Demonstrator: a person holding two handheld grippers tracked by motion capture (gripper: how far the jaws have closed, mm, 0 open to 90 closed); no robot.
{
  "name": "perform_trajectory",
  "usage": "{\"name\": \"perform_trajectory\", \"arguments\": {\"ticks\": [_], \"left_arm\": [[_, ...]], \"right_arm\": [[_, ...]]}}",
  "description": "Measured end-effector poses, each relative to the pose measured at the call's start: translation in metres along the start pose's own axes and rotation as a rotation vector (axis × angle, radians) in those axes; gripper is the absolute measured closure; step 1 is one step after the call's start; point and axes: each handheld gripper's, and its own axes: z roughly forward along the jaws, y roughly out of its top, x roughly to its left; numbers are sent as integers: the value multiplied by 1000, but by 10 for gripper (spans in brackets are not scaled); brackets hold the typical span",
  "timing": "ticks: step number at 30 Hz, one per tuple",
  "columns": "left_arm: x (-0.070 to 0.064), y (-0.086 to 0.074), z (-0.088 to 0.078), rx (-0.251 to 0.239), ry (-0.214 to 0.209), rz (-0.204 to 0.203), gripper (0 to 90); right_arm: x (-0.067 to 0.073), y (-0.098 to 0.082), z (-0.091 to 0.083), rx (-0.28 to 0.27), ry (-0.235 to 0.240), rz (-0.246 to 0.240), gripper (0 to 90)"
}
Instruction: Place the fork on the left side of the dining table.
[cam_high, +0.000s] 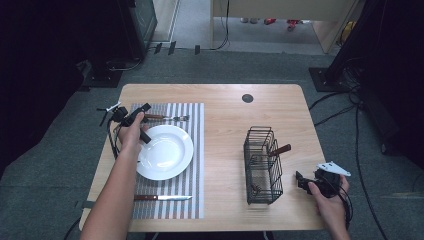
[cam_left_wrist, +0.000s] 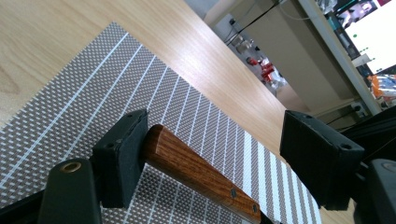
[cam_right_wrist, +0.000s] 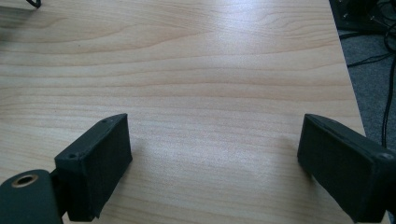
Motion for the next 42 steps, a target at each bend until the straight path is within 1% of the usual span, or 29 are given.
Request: {"name": "perform_trajectory", "arguments": {"ticks": [2,3,4,5,7,10,14,17,18,20,24,25,26,28,31,33,37,42], "left_arm": [[0,1,2,16,14,-1,231],[0,2,3,32,28,1,226],[-1,2,4,36,39,1,207],[-2,3,5,53,54,9,197],[-4,3,6,68,66,26,182],[-6,4,7,80,106,41,165],[-7,5,8,99,136,51,137],[-8,6,7,94,142,66,138],[-9,7,6,85,155,84,138],[-10,9,5,73,168,103,138],[-15,13,2,63,159,118,138],[-17,13,-1,54,160,143,138],[-17,13,-1,54,160,143,138],[-20,14,-4,45,156,160,138],[-24,16,-11,38,129,184,138],[-28,17,-16,36,126,221,138],[-34,17,-26,24,114,278,138],[-37,16,-35,23,107,326,138]], "right_arm": [[0,0,0,1,0,1,97],[0,0,0,0,0,0,97],[0,0,0,0,0,-1,97],[0,0,0,1,0,1,97],[0,0,0,1,0,1,97],[0,0,0,1,0,1,97],[0,0,0,1,0,1,97],[0,0,0,1,0,1,97],[0,0,0,0,0,0,97],[0,0,0,1,0,1,97],[0,0,0,0,0,0,97],[0,0,0,1,0,0,97],[0,0,0,1,0,0,97],[0,0,0,1,0,1,97],[0,0,0,1,0,1,97],[0,0,0,0,0,0,97],[0,0,0,0,0,1,97],[0,0,0,0,-3,4,97]]}}
